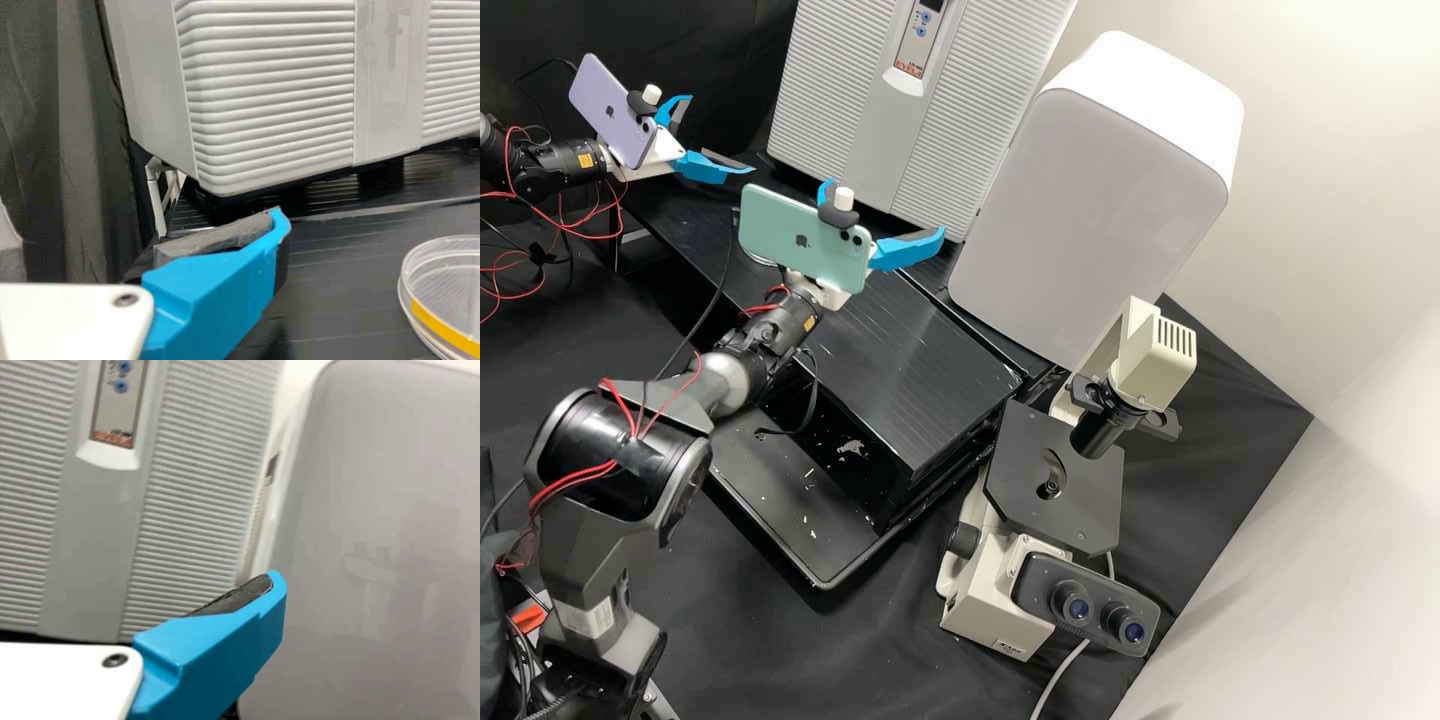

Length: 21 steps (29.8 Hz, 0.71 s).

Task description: Slide the petri dish to the right

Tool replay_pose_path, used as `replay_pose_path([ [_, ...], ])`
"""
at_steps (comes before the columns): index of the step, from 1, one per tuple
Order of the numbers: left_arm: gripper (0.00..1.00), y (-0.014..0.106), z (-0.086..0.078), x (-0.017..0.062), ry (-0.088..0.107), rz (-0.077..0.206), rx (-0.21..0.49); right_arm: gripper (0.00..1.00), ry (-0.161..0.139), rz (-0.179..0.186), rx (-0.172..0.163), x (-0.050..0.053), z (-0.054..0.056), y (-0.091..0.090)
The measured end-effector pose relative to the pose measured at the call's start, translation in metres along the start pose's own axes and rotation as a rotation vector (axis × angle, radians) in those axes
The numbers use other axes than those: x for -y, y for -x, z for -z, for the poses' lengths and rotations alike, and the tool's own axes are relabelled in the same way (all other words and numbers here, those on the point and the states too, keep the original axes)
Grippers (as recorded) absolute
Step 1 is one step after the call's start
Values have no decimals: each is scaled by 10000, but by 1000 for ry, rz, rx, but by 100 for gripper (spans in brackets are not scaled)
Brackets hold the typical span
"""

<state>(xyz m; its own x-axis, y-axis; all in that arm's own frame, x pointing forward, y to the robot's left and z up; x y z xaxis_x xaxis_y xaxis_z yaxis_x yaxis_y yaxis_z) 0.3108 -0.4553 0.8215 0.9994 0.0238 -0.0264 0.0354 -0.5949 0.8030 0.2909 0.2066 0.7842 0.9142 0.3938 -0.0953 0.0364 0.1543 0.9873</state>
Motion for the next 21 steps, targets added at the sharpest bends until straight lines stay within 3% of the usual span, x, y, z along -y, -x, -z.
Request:
replay_pose_path([
  [4,100,0,0,0,0,0,0,100,25,2,-6,8,129,-89],
  [10,100,0,0,0,0,0,0,100,39,19,43,100,225,-269],
  [16,100,0,0,0,0,0,0,100,104,69,34,264,328,-451],
  [21,100,0,0,0,0,0,0,100,153,148,44,489,364,-616],
])
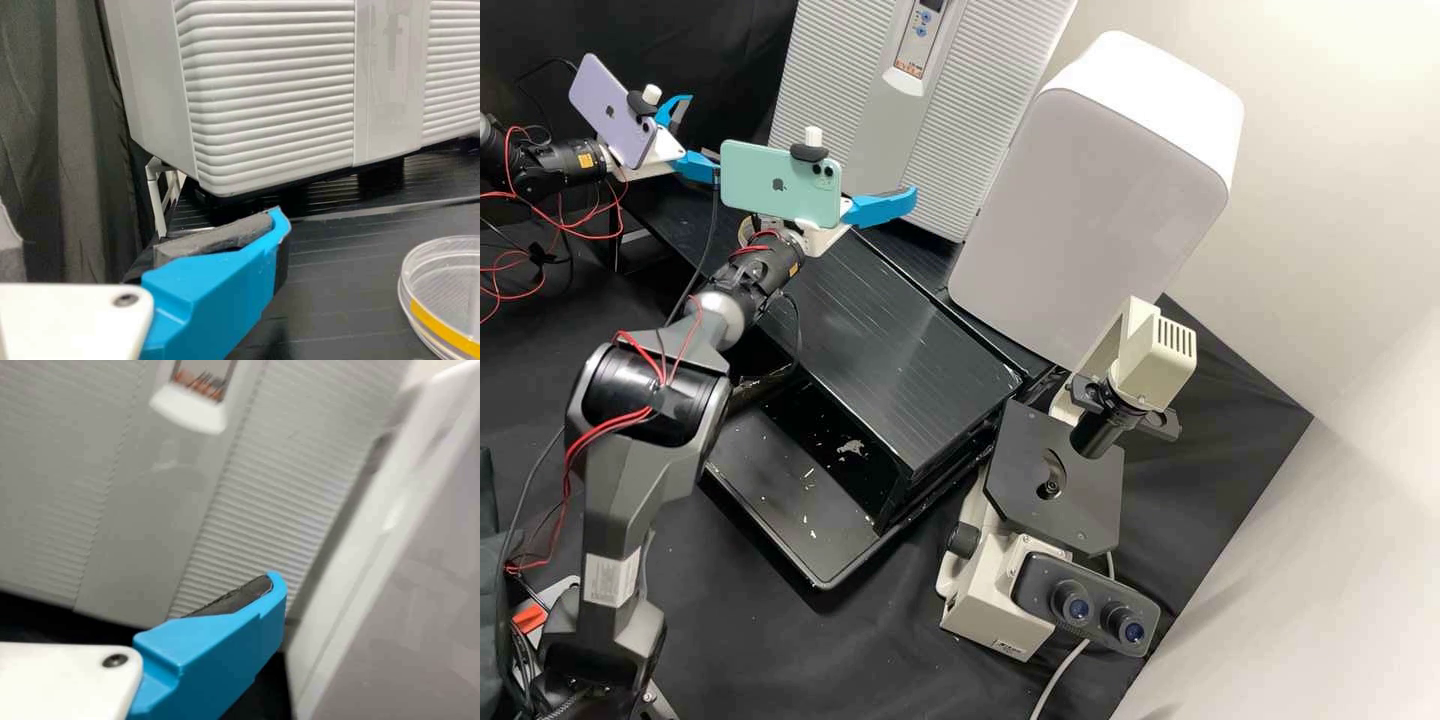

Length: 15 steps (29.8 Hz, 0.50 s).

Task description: Slide the petri dish to the right

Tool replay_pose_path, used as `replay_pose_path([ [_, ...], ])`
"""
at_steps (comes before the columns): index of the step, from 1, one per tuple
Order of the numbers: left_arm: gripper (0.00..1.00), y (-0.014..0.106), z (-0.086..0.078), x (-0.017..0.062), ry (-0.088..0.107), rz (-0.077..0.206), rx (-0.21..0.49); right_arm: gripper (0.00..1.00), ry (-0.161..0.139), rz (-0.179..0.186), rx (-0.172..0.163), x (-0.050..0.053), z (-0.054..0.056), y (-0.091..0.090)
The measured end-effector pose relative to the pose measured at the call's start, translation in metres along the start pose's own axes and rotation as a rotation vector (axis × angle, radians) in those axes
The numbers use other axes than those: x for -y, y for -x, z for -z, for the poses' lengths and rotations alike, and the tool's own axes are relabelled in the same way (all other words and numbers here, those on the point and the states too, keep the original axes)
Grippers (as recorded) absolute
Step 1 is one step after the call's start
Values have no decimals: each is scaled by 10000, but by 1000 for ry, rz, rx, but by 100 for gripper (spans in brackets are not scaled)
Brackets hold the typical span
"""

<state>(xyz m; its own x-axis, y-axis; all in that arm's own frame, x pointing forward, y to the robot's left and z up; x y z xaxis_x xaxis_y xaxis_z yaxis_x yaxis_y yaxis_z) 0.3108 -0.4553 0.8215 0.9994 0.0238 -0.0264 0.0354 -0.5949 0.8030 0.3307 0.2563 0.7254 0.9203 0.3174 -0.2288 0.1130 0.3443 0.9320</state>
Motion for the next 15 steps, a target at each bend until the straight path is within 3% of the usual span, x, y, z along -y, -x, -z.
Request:
replay_pose_path([
  [3,100,0,0,0,0,0,0,100,21,39,2,113,24,-52],
  [7,100,0,0,0,0,0,0,100,31,66,0,163,42,-60],
  [15,100,0,0,0,0,0,0,100,30,54,-5,134,55,6],
])
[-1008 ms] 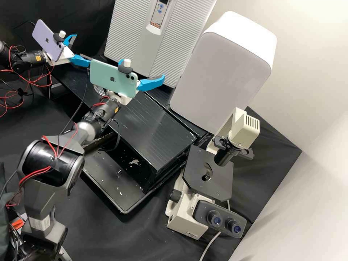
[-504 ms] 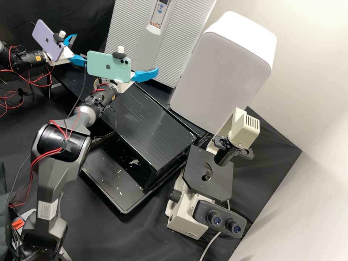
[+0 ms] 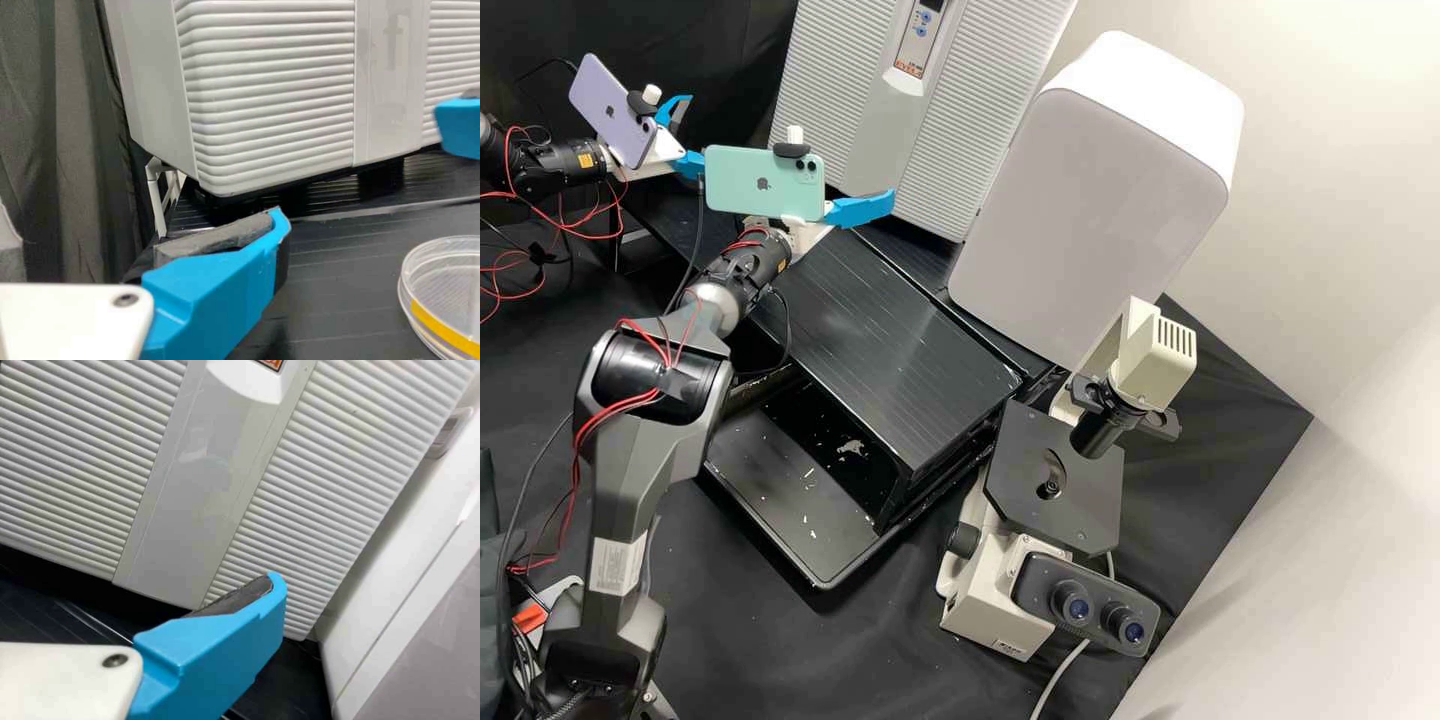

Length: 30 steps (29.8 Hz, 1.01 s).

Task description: Slide the petri dish to the right

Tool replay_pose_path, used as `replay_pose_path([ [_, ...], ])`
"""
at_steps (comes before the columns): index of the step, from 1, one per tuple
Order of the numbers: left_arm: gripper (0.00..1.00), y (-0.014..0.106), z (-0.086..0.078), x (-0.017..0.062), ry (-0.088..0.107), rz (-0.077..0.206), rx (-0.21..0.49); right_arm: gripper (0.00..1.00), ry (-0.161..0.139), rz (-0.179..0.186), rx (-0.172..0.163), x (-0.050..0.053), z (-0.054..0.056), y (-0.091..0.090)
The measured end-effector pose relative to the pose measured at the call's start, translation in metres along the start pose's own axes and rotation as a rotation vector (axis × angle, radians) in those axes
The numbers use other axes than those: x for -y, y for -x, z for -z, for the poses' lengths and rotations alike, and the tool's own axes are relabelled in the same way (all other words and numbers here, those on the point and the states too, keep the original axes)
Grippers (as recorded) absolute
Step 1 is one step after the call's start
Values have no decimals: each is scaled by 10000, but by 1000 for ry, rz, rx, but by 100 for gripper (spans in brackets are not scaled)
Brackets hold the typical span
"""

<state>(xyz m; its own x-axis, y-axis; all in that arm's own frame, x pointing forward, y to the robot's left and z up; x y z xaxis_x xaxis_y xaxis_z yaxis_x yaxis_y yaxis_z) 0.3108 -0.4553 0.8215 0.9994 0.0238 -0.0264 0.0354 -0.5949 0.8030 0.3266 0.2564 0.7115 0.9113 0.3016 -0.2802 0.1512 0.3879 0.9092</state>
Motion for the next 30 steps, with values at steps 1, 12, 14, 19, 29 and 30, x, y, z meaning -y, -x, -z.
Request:
replay_pose_path([
  [1,100,0,0,0,0,0,0,100,-9,2,1,-5,-6,26],
  [12,100,0,0,0,0,0,0,100,-112,73,-98,83,186,225],
  [14,100,0,0,0,0,0,0,100,-98,100,-125,108,214,231],
  [19,100,0,0,0,0,0,0,100,-101,128,-149,143,235,232],
  [29,100,0,0,0,0,0,0,100,-47,243,-100,329,229,101],
  [30,100,0,0,0,0,0,0,100,-39,245,-102,332,241,111],
])
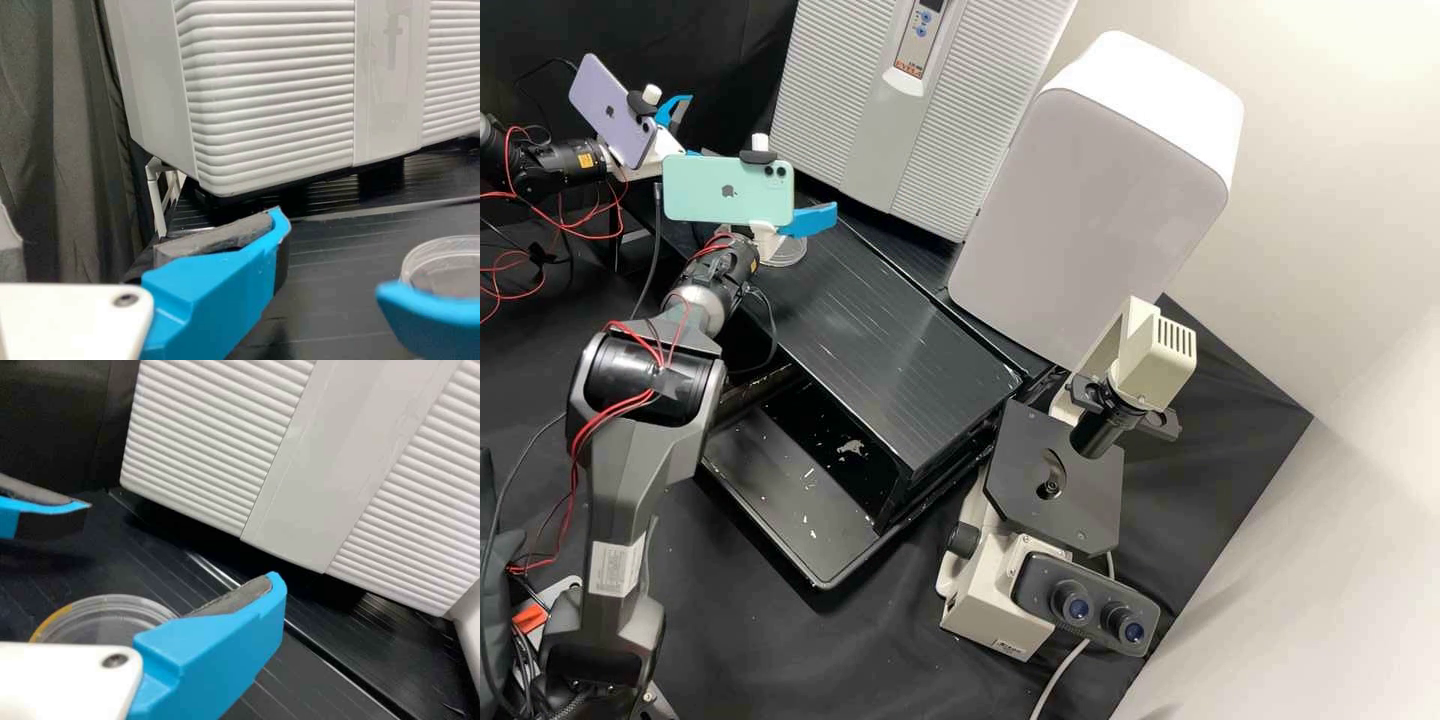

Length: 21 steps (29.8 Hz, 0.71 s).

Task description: Slide the petri dish to the right

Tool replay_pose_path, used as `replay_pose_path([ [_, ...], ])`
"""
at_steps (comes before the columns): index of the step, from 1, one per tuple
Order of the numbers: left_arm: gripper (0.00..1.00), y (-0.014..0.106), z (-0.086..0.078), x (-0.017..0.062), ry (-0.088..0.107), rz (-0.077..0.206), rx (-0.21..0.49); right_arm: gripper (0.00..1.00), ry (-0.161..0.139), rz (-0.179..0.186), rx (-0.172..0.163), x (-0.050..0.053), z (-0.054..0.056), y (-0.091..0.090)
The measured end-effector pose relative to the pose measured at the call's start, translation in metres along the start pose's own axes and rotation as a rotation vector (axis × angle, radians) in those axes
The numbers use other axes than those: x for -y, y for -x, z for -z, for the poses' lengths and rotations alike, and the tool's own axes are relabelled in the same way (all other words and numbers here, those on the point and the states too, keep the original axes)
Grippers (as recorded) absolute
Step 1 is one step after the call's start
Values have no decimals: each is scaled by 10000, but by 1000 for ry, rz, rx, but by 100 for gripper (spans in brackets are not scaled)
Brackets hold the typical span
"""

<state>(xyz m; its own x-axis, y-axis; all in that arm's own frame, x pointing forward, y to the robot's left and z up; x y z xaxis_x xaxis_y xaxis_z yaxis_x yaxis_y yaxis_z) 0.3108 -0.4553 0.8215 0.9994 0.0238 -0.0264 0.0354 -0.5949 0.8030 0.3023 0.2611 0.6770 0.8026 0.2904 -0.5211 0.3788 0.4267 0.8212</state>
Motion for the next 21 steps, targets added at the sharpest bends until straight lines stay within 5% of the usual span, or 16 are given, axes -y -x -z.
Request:
replay_pose_path([
  [15,100,0,0,0,0,0,0,100,31,94,-20,96,64,57],
  [21,100,0,0,0,0,0,0,100,-14,150,-65,104,89,4],
])
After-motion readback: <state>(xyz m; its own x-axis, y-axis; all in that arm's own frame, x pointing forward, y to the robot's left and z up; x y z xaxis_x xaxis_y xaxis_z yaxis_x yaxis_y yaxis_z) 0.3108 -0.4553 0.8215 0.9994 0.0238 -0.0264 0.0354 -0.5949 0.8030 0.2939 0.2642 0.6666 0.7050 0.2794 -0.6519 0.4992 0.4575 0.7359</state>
